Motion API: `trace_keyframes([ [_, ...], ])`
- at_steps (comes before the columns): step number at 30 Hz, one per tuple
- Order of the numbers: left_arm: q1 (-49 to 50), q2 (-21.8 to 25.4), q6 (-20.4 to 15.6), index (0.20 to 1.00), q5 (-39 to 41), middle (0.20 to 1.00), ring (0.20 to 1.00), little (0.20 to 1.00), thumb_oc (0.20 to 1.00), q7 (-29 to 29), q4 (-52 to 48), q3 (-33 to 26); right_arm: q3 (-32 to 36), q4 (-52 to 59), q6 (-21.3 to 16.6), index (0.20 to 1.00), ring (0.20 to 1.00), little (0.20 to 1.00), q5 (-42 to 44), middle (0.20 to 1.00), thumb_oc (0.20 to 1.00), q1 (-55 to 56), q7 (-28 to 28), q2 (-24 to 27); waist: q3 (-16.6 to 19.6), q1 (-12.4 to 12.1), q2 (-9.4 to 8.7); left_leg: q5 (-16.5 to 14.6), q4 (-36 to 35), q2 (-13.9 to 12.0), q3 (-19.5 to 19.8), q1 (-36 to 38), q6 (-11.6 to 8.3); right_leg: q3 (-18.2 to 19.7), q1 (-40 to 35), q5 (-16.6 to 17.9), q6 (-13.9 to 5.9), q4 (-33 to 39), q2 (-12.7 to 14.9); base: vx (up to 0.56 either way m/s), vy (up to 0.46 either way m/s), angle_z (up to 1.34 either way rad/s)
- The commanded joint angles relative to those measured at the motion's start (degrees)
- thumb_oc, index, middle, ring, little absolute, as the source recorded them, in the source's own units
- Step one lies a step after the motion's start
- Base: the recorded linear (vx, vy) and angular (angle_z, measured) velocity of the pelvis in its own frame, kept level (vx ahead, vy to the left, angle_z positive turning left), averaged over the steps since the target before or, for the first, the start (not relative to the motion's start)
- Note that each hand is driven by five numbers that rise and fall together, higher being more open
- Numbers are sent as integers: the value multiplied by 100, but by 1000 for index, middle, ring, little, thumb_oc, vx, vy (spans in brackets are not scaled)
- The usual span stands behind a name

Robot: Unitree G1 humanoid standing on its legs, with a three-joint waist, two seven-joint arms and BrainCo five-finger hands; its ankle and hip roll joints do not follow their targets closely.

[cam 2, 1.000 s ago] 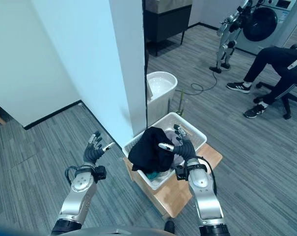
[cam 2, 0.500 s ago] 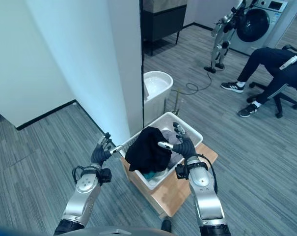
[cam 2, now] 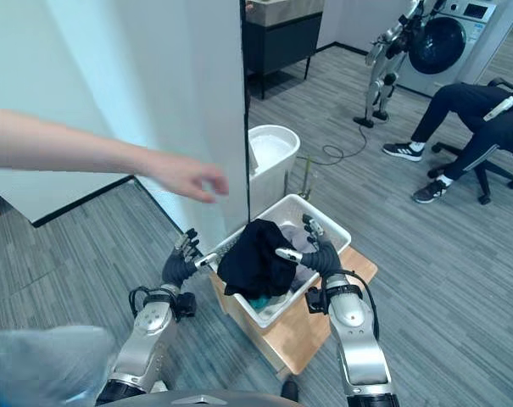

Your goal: Pick up bed clothes into laundry basket.

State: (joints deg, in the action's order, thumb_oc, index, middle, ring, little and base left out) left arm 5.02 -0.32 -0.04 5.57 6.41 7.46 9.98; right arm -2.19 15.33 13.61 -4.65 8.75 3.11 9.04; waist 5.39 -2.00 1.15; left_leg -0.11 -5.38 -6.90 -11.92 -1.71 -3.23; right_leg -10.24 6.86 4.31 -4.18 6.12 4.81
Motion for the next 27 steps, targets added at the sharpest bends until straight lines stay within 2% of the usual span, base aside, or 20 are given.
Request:
trace_keyframes([
  [1,-345,-27,-385,1000,62,1000,1000,1000,1000,-29,120,33,274,321,-367,1000,1000,1000,-65,1000,1000,-123,-23,-158,268,-82,-166,410,38,-202,163,-275,-63,-185,-371,-300,162,-112,146,0,0,0],
  [19,-257,-126,-372,1000,188,1000,1000,1000,1000,59,315,-48,52,131,-372,1000,1000,1000,-3,1000,1000,-365,-7,-290,270,-144,-151,461,38,-222,226,-321,-87,-253,-364,-318,194,-112,116,0,-2,0],
  [27,-139,95,-410,1000,275,1000,1000,1000,1000,160,-10,-487,-204,38,-318,1000,1000,1000,292,1000,1000,-822,-30,-556,263,-305,-121,534,38,-265,326,-310,-160,-362,-492,-388,243,-112,67,6,-34,1],
])
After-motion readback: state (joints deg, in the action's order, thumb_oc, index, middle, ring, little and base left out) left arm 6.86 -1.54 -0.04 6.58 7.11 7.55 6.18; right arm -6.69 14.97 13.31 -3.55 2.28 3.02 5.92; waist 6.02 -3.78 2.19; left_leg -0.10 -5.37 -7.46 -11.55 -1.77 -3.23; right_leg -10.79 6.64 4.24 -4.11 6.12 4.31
